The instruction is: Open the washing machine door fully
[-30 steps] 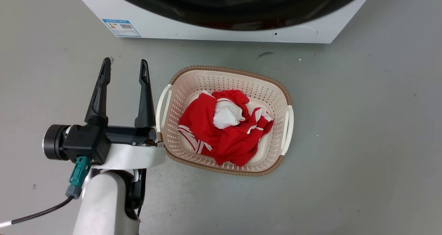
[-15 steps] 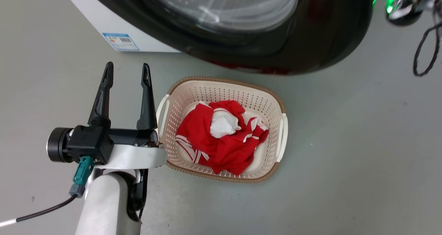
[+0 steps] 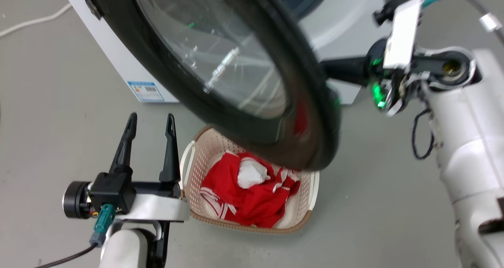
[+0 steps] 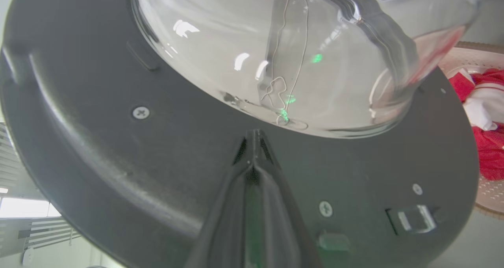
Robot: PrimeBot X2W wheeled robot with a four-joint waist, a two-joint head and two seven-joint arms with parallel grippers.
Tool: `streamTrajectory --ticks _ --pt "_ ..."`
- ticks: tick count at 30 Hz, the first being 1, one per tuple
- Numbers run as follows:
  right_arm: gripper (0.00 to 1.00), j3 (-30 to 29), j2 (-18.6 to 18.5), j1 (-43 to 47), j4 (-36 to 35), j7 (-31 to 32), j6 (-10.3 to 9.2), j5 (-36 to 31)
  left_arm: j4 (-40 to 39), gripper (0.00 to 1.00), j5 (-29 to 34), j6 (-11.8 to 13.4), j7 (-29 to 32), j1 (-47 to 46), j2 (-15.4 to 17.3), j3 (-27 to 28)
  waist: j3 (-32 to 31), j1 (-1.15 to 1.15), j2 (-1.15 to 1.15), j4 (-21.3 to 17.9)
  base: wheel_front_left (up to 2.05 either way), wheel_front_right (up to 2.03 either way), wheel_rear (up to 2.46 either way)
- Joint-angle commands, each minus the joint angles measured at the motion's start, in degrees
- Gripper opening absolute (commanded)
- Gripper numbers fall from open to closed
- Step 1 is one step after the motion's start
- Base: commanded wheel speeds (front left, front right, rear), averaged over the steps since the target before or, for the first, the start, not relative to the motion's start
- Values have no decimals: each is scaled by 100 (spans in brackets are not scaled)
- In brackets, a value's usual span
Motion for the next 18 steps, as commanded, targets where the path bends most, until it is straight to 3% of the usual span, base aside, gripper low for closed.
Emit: streamTrajectory --ticks 1,10,18 --pt "0 62 107 262 -158 126 0 67 19 100 -9 -10 -14 123 -5 -3 -222 0 0 -10 0 0 0" --pt "0 462 306 1248 -994 442 -1 316 54 100 -82 27 -14 496 -5 -70 -634 0 0 58 0 0 0" --pt "0 1242 317 1752 -1505 85 0 945 104 100 -85 -2 -14 612 -5 -83 -781 0 0 116 0 0 0"
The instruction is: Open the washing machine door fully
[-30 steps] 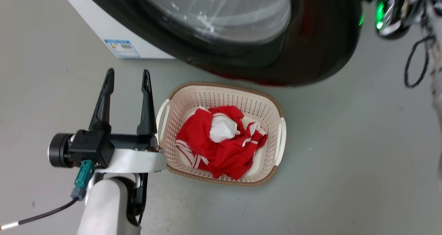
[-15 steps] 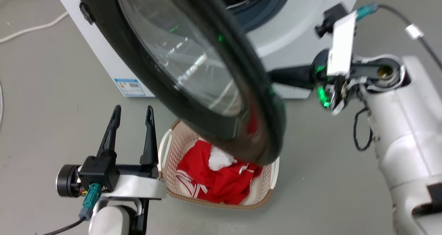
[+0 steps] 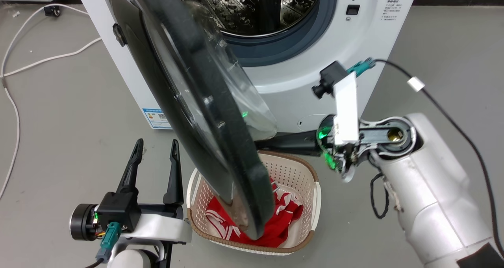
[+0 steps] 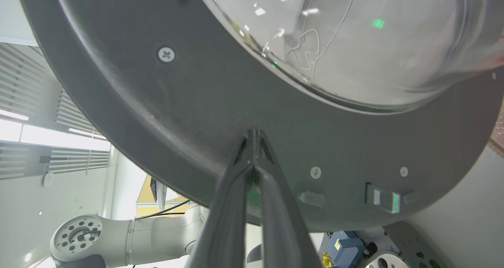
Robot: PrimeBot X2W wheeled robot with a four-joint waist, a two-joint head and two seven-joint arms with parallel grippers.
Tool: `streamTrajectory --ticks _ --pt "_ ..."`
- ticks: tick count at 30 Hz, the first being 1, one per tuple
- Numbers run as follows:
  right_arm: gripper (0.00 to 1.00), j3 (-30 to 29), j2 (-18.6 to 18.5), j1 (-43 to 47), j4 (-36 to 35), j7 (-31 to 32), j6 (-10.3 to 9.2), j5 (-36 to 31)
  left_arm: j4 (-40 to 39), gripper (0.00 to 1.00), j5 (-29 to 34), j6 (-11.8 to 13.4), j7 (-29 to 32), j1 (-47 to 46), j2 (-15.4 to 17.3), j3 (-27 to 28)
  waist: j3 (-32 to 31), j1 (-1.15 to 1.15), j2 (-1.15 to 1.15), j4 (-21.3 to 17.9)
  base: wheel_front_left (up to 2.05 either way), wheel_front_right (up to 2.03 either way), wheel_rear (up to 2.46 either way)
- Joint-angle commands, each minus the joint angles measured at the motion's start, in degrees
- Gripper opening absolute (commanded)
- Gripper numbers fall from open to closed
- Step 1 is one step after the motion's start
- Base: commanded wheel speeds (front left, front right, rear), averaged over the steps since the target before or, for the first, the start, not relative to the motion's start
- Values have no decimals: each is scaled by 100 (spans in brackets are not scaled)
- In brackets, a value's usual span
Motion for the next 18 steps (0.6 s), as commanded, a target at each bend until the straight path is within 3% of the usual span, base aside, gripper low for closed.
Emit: streamTrajectory --ticks 1,6,12,18 --pt "0 169 44 143 -84 -133 0 126 6 100 -26 0 -14 99 -5 -13 -35 1 0 8 0 0 0" --pt "0 227 34 298 -319 -1000 0 214 33 100 -37 6 -14 135 -4 -32 -102 1 0 -5 0 0 0" --pt "0 -273 -34 767 -728 -2724 0 -273 54 100 -16 14 -14 251 -4 26 -199 1 0 -75 0 0 0" --pt "0 -797 -226 1618 -1140 -3929 0 -578 100 100 14 -15 -14 377 -4 130 -362 1 0 -147 0 0 0"
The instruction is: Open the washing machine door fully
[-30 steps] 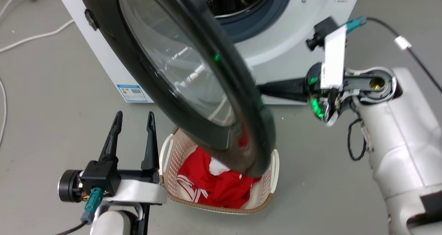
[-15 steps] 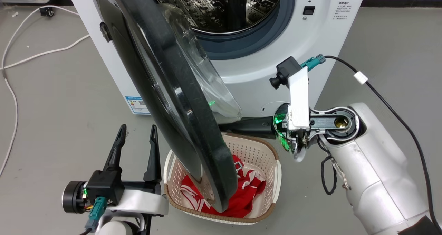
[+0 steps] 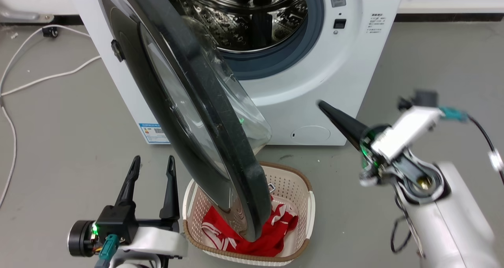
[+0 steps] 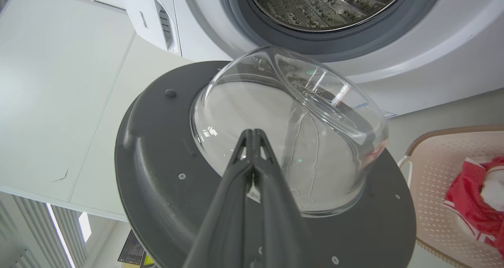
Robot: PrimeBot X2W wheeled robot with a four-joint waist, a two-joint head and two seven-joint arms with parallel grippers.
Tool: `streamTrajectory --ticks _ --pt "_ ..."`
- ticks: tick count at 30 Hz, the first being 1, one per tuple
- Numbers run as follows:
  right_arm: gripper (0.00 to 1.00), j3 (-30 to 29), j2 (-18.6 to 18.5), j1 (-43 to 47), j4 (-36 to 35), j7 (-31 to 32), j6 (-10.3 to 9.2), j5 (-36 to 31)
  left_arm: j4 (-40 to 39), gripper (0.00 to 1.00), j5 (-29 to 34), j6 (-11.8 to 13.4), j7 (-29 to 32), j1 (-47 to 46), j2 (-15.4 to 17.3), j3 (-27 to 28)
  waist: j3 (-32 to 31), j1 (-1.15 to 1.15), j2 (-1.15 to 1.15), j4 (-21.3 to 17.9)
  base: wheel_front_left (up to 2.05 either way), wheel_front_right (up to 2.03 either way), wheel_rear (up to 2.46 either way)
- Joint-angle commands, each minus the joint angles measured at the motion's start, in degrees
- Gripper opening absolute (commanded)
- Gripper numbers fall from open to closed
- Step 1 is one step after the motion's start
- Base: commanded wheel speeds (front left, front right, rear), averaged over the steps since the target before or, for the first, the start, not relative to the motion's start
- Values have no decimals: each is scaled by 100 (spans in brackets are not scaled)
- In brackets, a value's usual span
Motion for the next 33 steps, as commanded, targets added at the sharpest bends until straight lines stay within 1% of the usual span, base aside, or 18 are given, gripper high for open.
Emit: streamTrajectory --ticks 1,4,5,6,7,11,14,18,20,25,27,32,33 --pt "0 -72 -32 236 -88 -148 0 -43 21 100 8 -14 -14 90 -4 38 -55 1 0 -22 0 0 0" --pt "0 -345 -80 754 -324 -586 0 -42 30 100 35 -22 -14 167 -5 73 -144 1 0 -45 0 0 0" --pt "11 -449 -94 938 -417 -767 0 -72 40 100 49 -31 -14 200 -4 81 -179 1 0 -45 0 0 0" --pt "40 -539 -109 1124 -511 -931 0 -119 50 100 58 -43 -14 220 -4 85 -213 1 0 -44 0 0 0" --pt "100 -602 -108 1302 -614 -1106 0 -194 42 100 65 -46 -14 239 -3 96 -233 1 0 -49 0 0 0" --pt "100 -798 -56 1964 -999 -1824 0 -559 44 100 120 -68 -14 326 -3 129 -330 1 0 -61 0 0 0" --pt "100 -917 -41 2392 -1229 -2414 0 -1060 44 100 179 -98 -14 390 11 157 -385 1 0 -73 0 0 0" --pt "100 -1060 -14 2781 -1439 -3157 0 -2103 28 100 214 -121 -14 411 18 198 -429 1 0 -81 0 0 0" --pt "100 -1146 30 2912 -1532 -3402 0 -2637 15 100 218 -133 -14 413 17 226 -443 1 0 -78 0 0 0" --pt "100 -1450 133 3070 -1912 -3772 -1 -4062 -43 100 215 -138 -14 424 14 272 -445 1 0 -98 0 0 0" --pt "100 -1581 158 3095 -2124 -3850 -1 -4787 -60 100 219 -142 -14 427 13 284 -441 1 0 -106 0 0 0" --pt "100 -1816 217 3202 -2779 -3903 -1 -6618 -103 100 252 -148 -14 396 13 303 -426 1 0 -115 0 0 0" --pt "100 -1815 225 3256 -2883 -3856 -1 -6848 -110 100 262 -154 -14 385 12 306 -423 1 0 -116 0 0 0"
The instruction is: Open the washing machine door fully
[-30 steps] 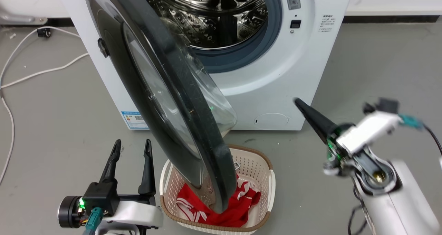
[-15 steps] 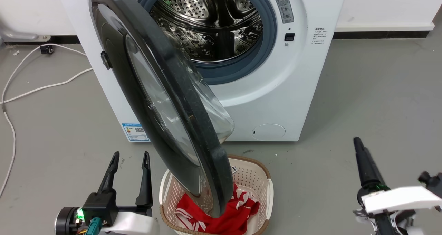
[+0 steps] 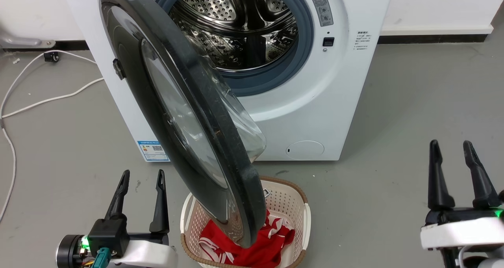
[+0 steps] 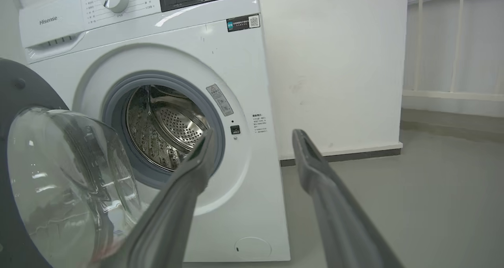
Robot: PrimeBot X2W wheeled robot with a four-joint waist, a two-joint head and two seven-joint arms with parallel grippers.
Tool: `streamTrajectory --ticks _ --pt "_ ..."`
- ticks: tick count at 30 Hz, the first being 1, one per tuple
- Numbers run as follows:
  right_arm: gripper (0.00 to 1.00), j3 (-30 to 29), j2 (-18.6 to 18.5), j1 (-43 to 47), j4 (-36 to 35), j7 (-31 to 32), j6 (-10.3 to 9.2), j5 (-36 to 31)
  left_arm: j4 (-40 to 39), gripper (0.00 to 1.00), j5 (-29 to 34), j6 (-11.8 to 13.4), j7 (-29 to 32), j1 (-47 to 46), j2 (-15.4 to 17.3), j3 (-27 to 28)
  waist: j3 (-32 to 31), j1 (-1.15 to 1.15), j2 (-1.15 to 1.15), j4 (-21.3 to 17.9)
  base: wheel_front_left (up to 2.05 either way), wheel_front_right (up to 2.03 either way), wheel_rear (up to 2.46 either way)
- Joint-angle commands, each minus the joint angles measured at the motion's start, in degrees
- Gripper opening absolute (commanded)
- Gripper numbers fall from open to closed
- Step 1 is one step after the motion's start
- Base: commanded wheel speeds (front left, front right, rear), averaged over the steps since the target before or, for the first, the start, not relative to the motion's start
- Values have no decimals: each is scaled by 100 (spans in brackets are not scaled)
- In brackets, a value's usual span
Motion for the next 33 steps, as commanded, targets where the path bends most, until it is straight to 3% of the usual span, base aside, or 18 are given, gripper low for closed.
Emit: streamTrajectory --ticks 1,3,6,24,26,33 --pt "100 23 38 159 -150 22 -2 -372 -25 100 51 -33 -14 -19 7 6 7 0 0 -2 0 0 0" --pt "100 120 40 334 -404 98 -2 -955 -36 100 59 -40 -14 -57 18 11 20 0 0 -6 0 0 0" --pt "100 214 40 540 -490 154 -3 -1163 -43 100 88 -60 -14 -68 31 19 25 0 0 -16 0 0 0" --pt "100 348 40 701 -91 61 -3 -937 12 100 94 -99 -14 -35 30 -1 53 0 0 -53 0 0 0" --pt "100 348 40 690 -83 65 -3 -919 -2 0 73 -114 -14 -47 28 -5 63 0 0 -57 0 0 0" --pt "100 360 41 665 -30 54 -3 -800 -79 0 73 -125 -14 -113 28 18 78 0 0 -69 0 0 0"
